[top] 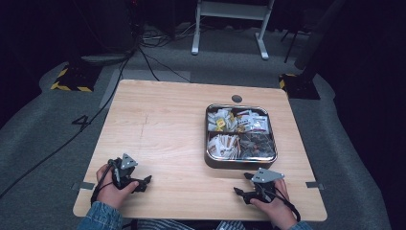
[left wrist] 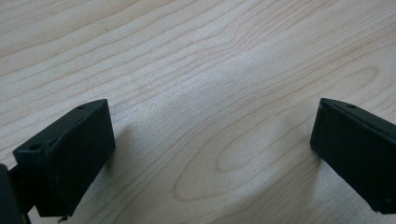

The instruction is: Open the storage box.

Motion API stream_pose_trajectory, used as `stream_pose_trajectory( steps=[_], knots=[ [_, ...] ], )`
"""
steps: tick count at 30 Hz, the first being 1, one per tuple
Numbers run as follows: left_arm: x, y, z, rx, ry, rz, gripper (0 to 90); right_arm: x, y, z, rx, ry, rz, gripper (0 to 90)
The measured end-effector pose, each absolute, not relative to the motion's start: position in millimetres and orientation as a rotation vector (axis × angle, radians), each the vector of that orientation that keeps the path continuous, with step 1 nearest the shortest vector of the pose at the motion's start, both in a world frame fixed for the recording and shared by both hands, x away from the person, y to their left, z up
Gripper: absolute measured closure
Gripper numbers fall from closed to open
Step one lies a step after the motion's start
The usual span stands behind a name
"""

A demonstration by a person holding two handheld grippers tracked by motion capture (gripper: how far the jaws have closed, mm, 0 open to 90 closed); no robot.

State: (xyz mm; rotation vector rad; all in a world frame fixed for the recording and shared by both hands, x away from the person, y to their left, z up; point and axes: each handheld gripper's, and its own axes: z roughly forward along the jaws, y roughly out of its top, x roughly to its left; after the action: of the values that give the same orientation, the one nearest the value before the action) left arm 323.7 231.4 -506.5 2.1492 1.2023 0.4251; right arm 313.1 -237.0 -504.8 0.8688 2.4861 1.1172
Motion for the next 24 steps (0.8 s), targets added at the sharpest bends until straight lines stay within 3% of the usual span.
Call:
stream_pose_trajectory(
  steps=[5,24],
  knots=[
    [323.8,231.3,-506.5,2.149,1.202,0.426,0.0,313.3,-236.7,-501.9,0.871,2.500,1.099,36.6],
    [323.9,231.3,-506.5,2.150,1.200,0.423,0.0,335.4,-250.9,-426.3,0.950,2.369,1.237,38.4]
  ],
)
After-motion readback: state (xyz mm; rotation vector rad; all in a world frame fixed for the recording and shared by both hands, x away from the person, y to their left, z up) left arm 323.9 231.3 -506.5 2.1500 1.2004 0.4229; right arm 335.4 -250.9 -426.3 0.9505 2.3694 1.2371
